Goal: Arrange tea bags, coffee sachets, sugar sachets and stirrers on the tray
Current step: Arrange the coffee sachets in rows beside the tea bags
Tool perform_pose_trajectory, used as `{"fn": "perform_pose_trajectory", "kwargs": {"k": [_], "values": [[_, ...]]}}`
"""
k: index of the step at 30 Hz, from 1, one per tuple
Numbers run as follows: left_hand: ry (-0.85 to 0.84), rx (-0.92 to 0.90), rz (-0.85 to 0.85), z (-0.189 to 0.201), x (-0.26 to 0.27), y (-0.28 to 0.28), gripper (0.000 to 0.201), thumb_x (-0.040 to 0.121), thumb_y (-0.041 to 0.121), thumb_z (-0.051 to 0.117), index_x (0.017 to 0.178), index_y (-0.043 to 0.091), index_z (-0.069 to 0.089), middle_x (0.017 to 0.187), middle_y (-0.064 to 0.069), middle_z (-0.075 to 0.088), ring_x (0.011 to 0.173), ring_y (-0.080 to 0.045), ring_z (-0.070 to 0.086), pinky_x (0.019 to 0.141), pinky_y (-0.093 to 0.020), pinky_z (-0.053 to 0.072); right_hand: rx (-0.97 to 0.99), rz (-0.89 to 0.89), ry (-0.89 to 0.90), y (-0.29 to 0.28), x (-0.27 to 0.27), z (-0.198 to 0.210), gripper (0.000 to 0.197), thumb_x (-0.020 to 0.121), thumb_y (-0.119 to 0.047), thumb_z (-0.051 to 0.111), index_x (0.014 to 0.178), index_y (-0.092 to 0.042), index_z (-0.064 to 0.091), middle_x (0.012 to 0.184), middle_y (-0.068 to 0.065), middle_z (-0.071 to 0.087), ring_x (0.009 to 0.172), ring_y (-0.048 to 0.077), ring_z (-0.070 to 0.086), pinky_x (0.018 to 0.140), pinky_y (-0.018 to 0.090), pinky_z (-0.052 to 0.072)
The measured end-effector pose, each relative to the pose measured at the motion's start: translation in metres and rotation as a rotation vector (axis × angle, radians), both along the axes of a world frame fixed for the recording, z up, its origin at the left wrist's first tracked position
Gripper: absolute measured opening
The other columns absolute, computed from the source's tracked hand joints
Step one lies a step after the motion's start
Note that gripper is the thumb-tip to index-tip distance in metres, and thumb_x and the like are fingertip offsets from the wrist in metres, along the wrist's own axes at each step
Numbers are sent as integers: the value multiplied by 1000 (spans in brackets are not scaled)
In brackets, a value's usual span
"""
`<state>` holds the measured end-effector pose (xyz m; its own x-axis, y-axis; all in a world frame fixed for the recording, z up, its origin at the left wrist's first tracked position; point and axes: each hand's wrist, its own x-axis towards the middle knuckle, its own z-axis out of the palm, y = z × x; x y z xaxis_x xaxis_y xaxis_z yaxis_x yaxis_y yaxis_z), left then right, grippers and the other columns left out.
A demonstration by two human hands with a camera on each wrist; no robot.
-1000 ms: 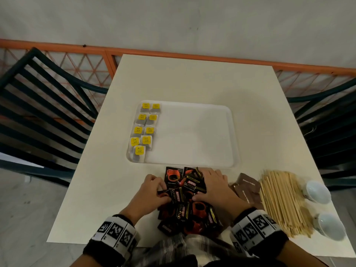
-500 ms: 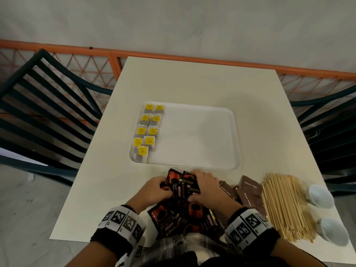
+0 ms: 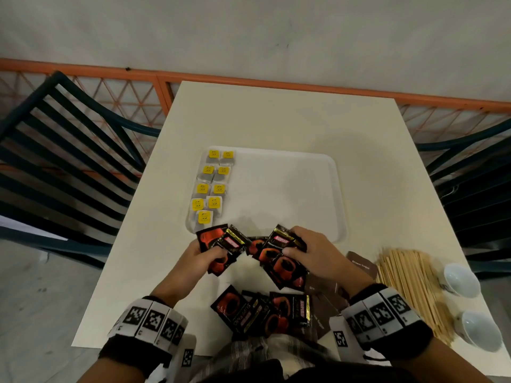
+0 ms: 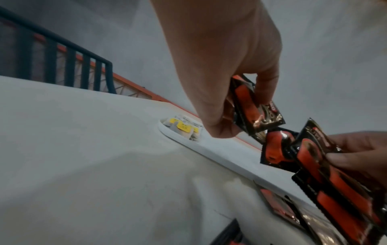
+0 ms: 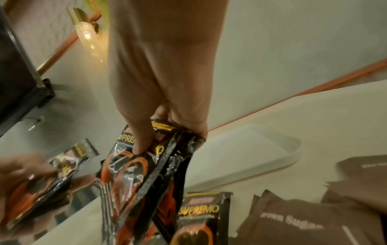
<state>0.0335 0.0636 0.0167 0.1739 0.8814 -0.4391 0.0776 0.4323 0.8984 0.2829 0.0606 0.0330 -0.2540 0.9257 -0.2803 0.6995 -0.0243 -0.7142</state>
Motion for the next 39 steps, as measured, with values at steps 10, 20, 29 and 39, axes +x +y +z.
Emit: {"fn": "perform_pose_trajectory", "kwargs": {"k": [10, 20, 29, 39], "values": [[-180, -83, 11, 12, 8, 11, 35, 90, -4, 42, 116, 16, 56, 91, -5, 66, 86, -20, 62, 71, -27, 51, -233, 99, 368, 11, -6, 23, 19, 86, -24, 63, 103, -16, 59, 102, 7, 67, 100, 21, 64, 89, 34, 51], [-468, -443, -225, 32, 15, 6, 70, 62, 73, 57, 99, 16, 74, 103, -14, 70, 90, -29, 69, 74, -37, 56, -143, 160, 173, 15, -47, 32, 42, 86, -23, 64, 124, -12, 50, 117, 6, 62, 104, 20, 61, 92, 35, 50], [-401, -391, -271, 26, 13, 4, 34, 67, 16, 67, 100, 8, 68, 94, -14, 71, 82, -26, 70, 74, -35, 55, 174, 60, 221, 12, -62, 23, 43, 77, -17, 71, 115, -18, 50, 109, -2, 43, 96, 3, 44, 83, -1, 33], [-586, -289, -155, 23, 13, 6, 68, 45, 28, 92, 104, 10, 64, 94, -15, 71, 83, -28, 70, 67, -35, 57, 376, 64, 268, 7, -70, 18, 48, 94, -47, 26, 122, -17, 53, 118, -12, 38, 117, 4, 35, 98, 5, 25]]}}
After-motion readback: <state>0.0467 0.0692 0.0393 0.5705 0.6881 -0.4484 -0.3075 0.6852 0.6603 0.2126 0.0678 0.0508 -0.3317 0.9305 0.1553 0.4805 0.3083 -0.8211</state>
